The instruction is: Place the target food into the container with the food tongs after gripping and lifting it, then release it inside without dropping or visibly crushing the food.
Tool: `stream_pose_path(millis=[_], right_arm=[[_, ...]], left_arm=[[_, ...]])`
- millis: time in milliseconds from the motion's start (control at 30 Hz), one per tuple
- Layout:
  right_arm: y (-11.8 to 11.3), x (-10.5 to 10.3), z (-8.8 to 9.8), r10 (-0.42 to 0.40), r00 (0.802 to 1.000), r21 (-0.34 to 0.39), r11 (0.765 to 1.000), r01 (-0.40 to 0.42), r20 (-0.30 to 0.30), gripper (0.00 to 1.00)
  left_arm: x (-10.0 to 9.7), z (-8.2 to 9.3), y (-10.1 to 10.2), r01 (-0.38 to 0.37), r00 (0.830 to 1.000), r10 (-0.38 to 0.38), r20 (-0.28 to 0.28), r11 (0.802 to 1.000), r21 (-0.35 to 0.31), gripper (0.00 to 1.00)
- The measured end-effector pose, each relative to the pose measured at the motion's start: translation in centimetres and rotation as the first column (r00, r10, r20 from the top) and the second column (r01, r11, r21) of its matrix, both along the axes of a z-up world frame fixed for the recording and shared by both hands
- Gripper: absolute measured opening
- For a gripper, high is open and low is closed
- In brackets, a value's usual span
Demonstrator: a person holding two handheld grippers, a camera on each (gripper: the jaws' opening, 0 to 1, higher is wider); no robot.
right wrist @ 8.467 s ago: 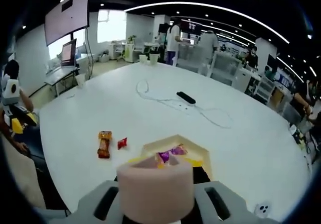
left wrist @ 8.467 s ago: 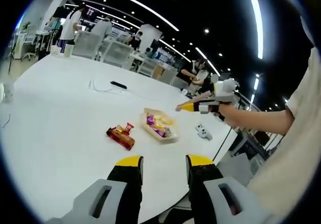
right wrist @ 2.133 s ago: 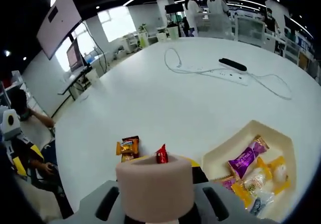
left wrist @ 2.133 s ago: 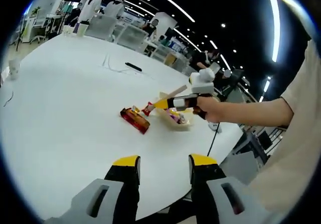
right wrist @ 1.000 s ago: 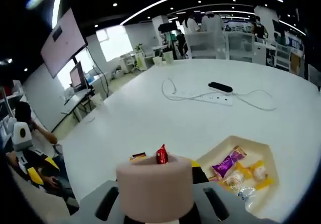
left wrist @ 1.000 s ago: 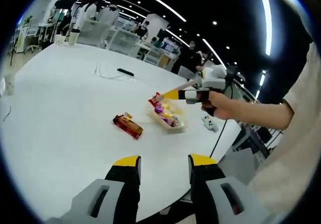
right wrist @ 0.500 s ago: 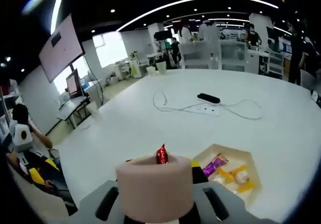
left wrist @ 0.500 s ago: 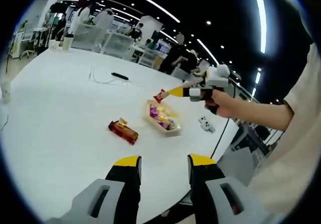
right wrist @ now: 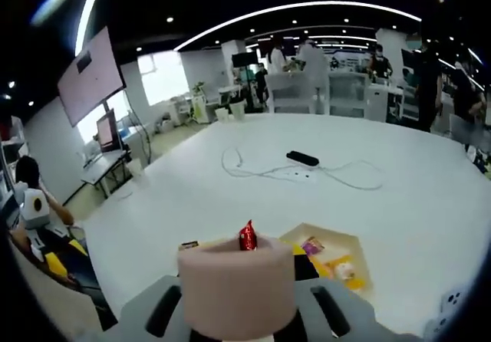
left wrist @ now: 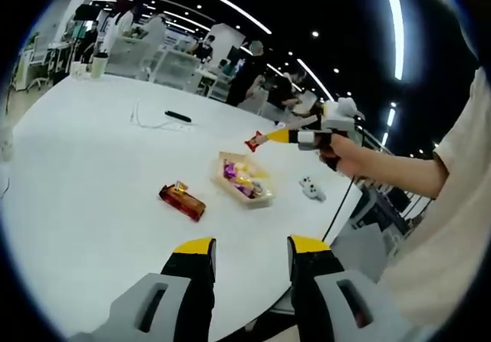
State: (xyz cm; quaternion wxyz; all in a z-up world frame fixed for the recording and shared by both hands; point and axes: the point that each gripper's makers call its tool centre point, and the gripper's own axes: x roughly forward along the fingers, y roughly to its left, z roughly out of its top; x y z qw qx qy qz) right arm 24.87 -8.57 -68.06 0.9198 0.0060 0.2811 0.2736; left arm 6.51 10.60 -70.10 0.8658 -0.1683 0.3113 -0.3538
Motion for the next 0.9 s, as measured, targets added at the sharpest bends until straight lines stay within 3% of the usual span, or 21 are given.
stream_pose_path(millis=[900], right_arm=[[-3.1,1.4,3.1,-0.041,0.997,-0.019,0.999,0.043,0.065,0.15]], left_arm=[[-0.1,0.7,-0.5,0.031,0.999,-0.032,0.021,0.999,0.008,0.37]])
